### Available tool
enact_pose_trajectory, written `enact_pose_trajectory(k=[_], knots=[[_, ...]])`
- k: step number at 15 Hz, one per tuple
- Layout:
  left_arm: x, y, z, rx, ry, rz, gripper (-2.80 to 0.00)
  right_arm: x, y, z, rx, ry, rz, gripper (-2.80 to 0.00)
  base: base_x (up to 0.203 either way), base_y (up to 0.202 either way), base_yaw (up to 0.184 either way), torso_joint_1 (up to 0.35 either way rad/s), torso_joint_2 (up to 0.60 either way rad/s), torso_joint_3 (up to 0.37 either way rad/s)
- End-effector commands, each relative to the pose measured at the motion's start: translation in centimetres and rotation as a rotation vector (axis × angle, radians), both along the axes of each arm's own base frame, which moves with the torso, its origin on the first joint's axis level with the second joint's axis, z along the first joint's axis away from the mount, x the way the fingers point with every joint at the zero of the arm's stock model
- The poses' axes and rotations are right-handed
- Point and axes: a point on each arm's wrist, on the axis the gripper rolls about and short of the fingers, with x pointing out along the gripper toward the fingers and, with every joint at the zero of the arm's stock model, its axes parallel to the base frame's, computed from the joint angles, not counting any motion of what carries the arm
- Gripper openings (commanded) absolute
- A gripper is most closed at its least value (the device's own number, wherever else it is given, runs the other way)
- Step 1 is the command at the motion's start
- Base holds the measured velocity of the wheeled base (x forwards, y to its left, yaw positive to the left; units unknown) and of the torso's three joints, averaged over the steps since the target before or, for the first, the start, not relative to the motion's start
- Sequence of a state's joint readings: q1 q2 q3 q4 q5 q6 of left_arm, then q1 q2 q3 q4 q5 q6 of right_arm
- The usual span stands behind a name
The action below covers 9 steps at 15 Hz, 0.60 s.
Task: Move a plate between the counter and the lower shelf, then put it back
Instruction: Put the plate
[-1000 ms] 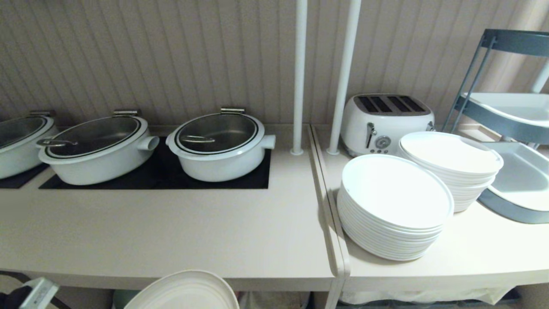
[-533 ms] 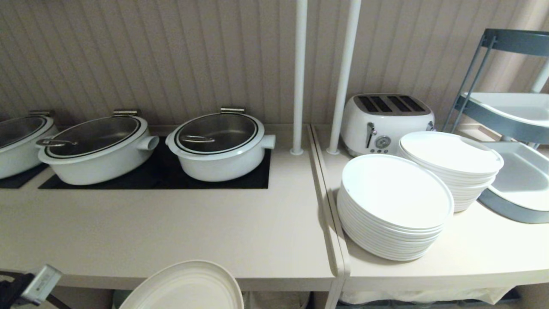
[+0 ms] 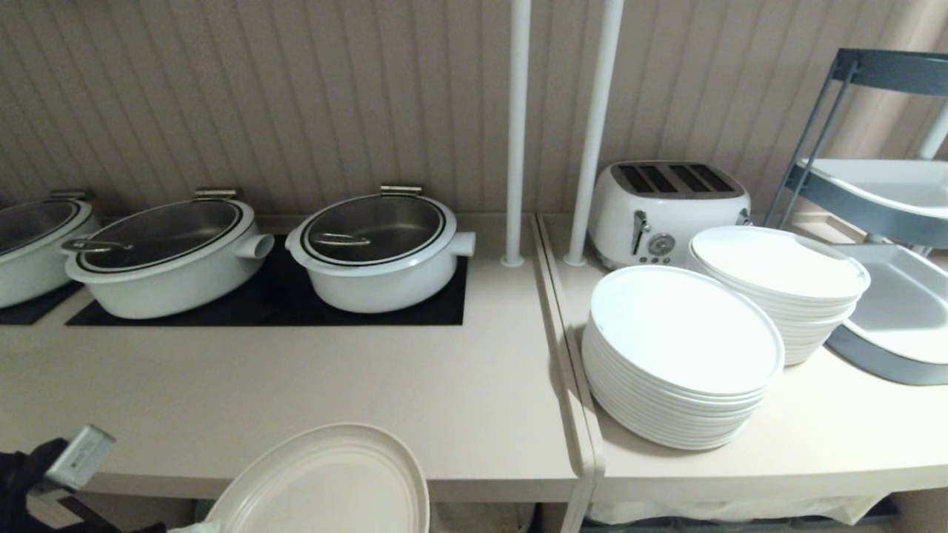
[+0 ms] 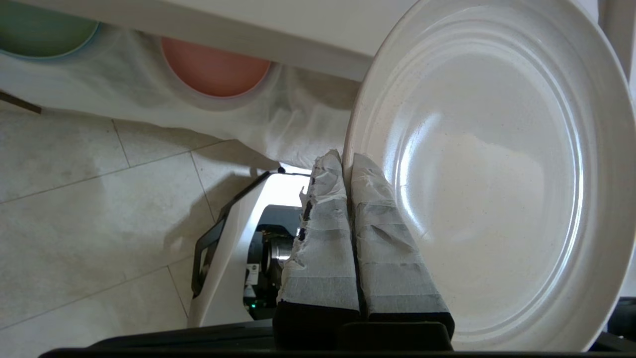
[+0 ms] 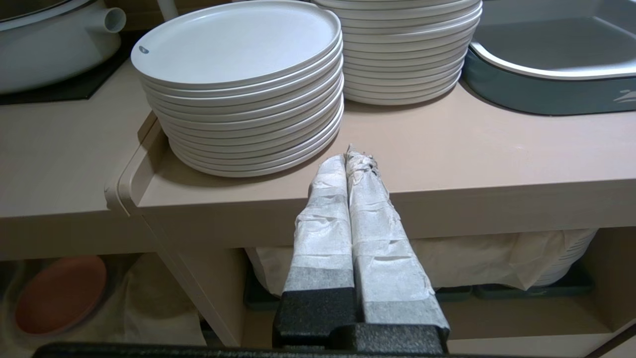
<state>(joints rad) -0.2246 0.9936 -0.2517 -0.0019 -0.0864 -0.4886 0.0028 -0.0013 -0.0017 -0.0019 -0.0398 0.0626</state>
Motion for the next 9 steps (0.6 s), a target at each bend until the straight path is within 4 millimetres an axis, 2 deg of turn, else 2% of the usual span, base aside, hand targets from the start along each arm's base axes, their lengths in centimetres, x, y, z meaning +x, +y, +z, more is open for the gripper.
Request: enact_pose_trajectory(k=[1, 5, 9], knots=[[1.3, -0.3, 0.4, 0.003, 0.022, 0.003, -2.8, 0.0, 0.0, 0.0, 0.002, 0.001, 0.0, -2.8, 0.0, 0.0, 0.0, 0.0, 0.0, 0.0], [4.6, -1.0, 1.9, 0.005, 0.024, 0.005, -2.8, 0.0, 0.0, 0.0, 0.002, 0.0, 0.0, -2.8, 0.0, 0.0, 0.0, 0.0, 0.0, 0.0], [7.8, -1.7, 2.6, 0.003, 0.012, 0.009, -2.8, 0.0, 0.0, 0.0, 0.001, 0.0, 0.0, -2.8, 0.0, 0.0, 0.0, 0.0, 0.0, 0.0]])
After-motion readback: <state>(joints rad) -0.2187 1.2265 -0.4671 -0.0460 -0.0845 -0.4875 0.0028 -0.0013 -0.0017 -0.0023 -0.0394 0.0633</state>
